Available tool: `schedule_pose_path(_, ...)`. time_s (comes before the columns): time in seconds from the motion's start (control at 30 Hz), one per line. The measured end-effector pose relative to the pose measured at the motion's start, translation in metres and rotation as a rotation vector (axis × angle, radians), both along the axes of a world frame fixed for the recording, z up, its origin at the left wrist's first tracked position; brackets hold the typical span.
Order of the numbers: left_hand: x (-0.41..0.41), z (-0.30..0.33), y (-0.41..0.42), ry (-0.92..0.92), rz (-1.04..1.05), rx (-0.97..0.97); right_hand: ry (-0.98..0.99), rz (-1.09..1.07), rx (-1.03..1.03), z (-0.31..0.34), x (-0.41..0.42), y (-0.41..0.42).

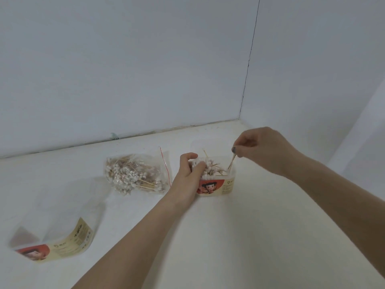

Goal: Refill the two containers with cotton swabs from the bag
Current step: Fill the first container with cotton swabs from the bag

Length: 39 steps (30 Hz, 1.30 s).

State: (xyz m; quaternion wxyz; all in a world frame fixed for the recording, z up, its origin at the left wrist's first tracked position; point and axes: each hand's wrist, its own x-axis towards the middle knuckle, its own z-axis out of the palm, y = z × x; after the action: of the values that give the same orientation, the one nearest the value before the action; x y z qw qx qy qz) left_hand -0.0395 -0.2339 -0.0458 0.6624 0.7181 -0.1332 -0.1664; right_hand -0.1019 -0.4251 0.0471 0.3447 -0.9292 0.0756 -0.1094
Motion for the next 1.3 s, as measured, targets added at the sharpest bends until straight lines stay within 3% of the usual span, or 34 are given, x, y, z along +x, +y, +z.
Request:
schedule_pose_path(0.23,-0.002,0.002,-0.005,-0.081,0.032,0.041,0.195,0.092,-0.190,-0.020,0.001,0.016)
schedule_pose_path(0.4,0.004,0.003,-0.006,-0.104,0.078,0.096,0.119,0.064,-0.208,-0.009,0.012,0.010)
schedule_pose_path(0.67,0.005,0.003,-0.010,-0.181,0.044,0.189,0.253,0.182,-0.280,-0.014,0.031,0.015)
schedule_pose_path(0.97,0.007,-0.003,0.000,-0.258,0.038,0.265,0.447,0.218,-0.557,-0.021,0.038,0.036)
schedule_pose_path(1.3,0.008,-0.004,0.007,-0.291,0.012,0.286,0.442,0.247,-0.510,-0.022,0.043,0.032)
